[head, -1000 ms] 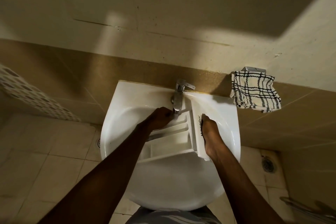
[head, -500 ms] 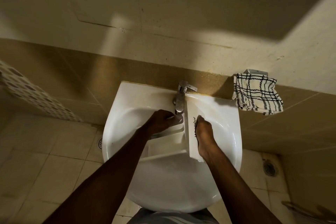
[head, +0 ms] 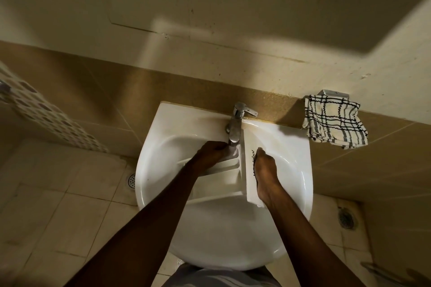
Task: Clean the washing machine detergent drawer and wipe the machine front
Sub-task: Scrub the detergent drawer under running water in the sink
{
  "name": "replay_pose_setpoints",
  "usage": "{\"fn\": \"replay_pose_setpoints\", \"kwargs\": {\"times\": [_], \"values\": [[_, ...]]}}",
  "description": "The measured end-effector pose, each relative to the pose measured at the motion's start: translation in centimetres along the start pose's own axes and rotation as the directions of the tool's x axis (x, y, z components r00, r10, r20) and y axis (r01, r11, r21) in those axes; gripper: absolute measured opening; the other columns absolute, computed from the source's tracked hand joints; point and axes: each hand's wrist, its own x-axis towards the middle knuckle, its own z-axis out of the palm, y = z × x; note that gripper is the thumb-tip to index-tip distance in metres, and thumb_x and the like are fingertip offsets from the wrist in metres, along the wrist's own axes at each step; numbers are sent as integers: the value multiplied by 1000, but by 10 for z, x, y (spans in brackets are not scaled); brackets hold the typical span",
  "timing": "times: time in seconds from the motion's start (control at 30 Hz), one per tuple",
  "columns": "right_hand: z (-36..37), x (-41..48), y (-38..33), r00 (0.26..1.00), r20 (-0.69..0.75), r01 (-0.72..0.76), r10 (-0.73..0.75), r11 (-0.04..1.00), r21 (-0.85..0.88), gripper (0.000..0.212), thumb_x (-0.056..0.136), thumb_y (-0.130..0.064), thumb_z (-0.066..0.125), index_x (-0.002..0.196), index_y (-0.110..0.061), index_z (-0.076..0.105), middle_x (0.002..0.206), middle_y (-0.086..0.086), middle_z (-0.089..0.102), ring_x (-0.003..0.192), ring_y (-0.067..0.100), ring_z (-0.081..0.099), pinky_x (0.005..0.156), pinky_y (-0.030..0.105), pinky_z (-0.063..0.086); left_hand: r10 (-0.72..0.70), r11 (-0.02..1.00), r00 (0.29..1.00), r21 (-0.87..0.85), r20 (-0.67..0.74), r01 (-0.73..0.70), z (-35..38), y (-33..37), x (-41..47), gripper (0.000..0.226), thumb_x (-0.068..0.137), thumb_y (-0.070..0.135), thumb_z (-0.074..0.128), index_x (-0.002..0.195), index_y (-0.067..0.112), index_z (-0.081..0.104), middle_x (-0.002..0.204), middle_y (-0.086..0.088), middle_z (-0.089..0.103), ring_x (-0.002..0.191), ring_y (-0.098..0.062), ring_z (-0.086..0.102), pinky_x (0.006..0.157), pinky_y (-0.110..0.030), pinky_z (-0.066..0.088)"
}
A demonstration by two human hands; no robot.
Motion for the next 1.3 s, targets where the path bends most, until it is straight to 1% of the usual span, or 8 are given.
{"fn": "replay_pose_setpoints", "kwargs": {"times": [0.07,0.2,0.33,0.7,0.83,0.97,1.17,1.3], "values": [[-1,3,2,1000,2,-2,2,1000,-3,40,104,-38,36,94,-10,64,79,7,63,75,25,60,77,36,50,43,999,999,-12,26,-43,-1,-1,-4,13,83,44,77,81,31,76,78,5,70,87,-13,62,80,-28,45],[-11,6,0,1000,22,-15,15,1000,-11,40,105,-37,37,97,-10,65,84,11,69,72,25,63,72,34,52,62,964,997,256,38,-70,-16,-15,0,37,85,22,78,118,8,72,119,-11,71,115,-25,62,90,-25,43],[-28,14,-6,999,9,-44,44,999,-31,45,104,-42,37,116,-8,64,105,18,70,94,34,67,92,46,54,-14,915,995,403,97,-27,-35,-21,1,35,85,32,77,112,9,74,110,-7,72,108,-25,63,83,-25,43],[-24,16,-16,999,19,-40,42,996,-74,43,104,-40,39,117,-7,62,99,15,69,84,30,65,75,37,54,115,965,993,238,4,-113,-14,-4,7,25,85,20,78,106,6,76,106,-11,75,106,-26,66,82,-24,44],[-29,19,-24,998,20,-56,58,994,-89,46,104,-40,38,125,-5,59,112,20,67,99,36,65,87,43,54,182,973,962,176,-202,-147,-18,-22,-5,32,82,9,79,114,9,74,117,-8,72,110,-21,63,93,-21,43],[-11,16,-38,998,52,-18,23,995,-94,41,106,-36,36,121,-4,58,106,15,66,84,27,63,78,36,52,326,943,863,197,-385,-267,-14,-33,-11,21,85,3,74,105,9,75,108,-8,71,99,-23,63,83,-18,48],[10,11,-42,999,35,-10,13,996,-92,40,107,-33,32,124,-4,54,106,14,63,85,26,61,81,36,52,218,976,958,57,-184,-211,-5,-1,-14,31,86,26,76,111,9,75,111,-9,74,102,-18,66,93,-27,48],[9,11,-43,1000,23,-8,9,996,-84,36,107,-32,33,117,-5,55,90,10,61,75,23,60,69,32,51,176,978,964,-77,-197,-195,2,10,-6,21,81,18,81,98,6,79,93,-8,76,87,-16,66,83,-30,49]]}}
